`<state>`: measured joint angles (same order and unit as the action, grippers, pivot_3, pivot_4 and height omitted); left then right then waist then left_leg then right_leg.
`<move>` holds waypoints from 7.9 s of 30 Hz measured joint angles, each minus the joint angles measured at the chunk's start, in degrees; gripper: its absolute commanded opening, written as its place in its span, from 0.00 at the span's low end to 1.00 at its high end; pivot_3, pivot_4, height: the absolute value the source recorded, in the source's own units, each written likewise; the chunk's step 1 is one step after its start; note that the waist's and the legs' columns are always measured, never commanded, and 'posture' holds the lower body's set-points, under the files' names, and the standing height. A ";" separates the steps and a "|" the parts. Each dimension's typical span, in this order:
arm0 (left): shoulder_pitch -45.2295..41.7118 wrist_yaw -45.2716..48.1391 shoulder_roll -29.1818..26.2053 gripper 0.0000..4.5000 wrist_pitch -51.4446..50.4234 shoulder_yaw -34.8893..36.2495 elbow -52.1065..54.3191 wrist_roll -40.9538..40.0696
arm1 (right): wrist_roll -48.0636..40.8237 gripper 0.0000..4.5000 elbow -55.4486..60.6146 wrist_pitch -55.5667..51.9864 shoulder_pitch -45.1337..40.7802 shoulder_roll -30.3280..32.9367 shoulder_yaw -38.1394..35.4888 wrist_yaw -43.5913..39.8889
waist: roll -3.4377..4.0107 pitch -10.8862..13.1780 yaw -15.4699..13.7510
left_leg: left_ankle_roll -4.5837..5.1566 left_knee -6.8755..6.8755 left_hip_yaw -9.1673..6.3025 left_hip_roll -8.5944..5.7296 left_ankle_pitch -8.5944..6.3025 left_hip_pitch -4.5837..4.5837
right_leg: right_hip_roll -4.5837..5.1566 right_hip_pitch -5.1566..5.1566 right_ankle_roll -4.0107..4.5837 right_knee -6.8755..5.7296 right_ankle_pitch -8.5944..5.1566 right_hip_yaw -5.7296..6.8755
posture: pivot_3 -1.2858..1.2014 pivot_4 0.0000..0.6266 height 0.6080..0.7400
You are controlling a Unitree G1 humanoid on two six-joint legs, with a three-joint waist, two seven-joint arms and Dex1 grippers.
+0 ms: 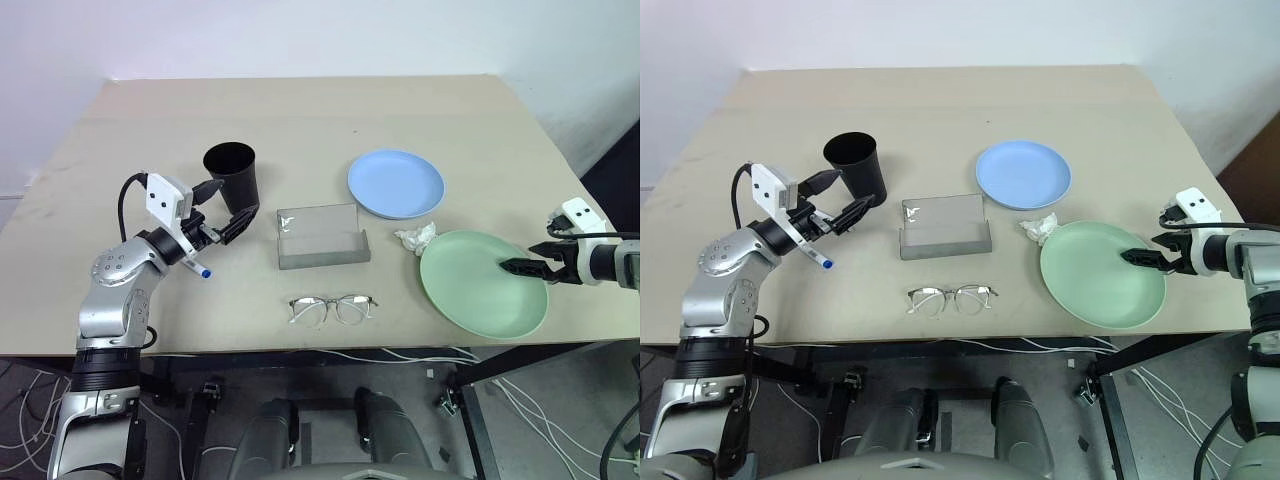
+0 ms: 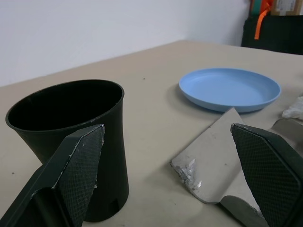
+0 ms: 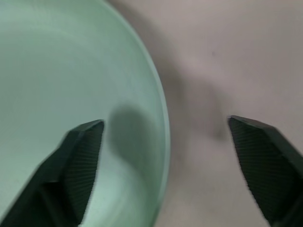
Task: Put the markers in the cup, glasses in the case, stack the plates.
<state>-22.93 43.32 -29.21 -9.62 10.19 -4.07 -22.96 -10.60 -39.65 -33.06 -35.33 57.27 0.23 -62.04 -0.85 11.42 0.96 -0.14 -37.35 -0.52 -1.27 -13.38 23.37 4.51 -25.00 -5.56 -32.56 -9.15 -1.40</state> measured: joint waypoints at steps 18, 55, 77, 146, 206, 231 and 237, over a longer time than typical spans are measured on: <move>-2.75 0.16 0.68 1.00 1.78 -0.42 -3.82 1.38 | -2.08 0.00 2.62 -4.05 -1.48 2.89 -3.28 -7.00 | -0.01 -0.01 -0.08 | 0.00 -0.11 -0.01 0.01 0.00 -0.05 | -0.01 0.09 -0.11 -0.04 -0.02 0.00 | 0.52 0.24 0.95; -0.44 -2.46 1.66 1.00 2.59 -0.28 -2.37 2.52 | -0.90 0.00 -34.37 3.48 -39.81 -24.84 -13.14 41.05 | 0.02 0.02 0.23 | 0.02 0.19 0.06 -0.02 0.00 0.17 | 0.02 -0.26 -0.21 -0.04 0.19 -0.05 | 0.52 0.24 0.95; -0.36 -2.42 1.67 1.00 5.51 -0.28 -4.35 3.23 | 1.49 0.00 -34.39 6.05 -39.16 -30.19 -13.41 45.91 | 0.02 0.02 1.65 | 0.02 0.05 0.07 0.01 0.01 0.00 | -0.03 -0.27 -0.21 -0.52 0.18 -0.08 | 0.52 0.24 0.95; 0.72 -4.49 -0.11 1.00 5.09 0.25 -1.50 3.72 | -3.76 0.01 18.24 3.19 -6.55 -17.90 1.53 -1.72 | -0.02 0.01 1.14 | 0.01 -0.33 0.15 0.12 0.01 0.04 | 0.01 -0.21 -0.02 -0.56 0.03 -0.05 | 0.52 0.24 0.95; 15.10 17.51 -16.95 1.00 -16.79 -0.94 12.94 -6.89 | -10.93 0.82 26.71 -20.44 -20.86 -27.04 12.52 -18.37 | 0.02 0.04 2.76 | -0.01 0.17 0.00 0.18 -0.01 0.01 | 0.06 -0.51 0.04 -0.66 -0.15 -0.01 | 0.52 0.24 0.95; 11.24 19.73 -14.31 1.00 -12.29 -4.22 8.84 -3.90 | -1.39 0.78 21.84 -17.11 -26.11 -31.35 38.90 -23.88 | 0.00 0.02 1.60 | -0.03 0.19 0.05 0.17 -0.01 0.11 | 0.15 -0.66 0.13 -0.65 -0.15 -0.01 | 0.52 0.24 0.95; 11.68 19.80 -14.29 1.00 -12.06 -4.42 8.88 -3.61 | 1.15 0.48 20.41 -15.38 -26.23 -32.06 40.12 -24.28 | 0.00 0.02 1.57 | -0.03 0.18 0.07 0.17 -0.01 0.11 | 0.16 -0.66 0.13 -0.66 -0.15 0.00 | 0.52 0.24 0.95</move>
<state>-11.25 63.12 -43.50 -21.68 5.77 4.81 -26.57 -9.44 -19.24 -48.45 -61.57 25.21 40.35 -86.32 -0.85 11.45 2.53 -0.17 -37.18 -0.45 -1.10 -13.40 23.48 4.66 -25.65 -5.43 -33.22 -9.30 -1.40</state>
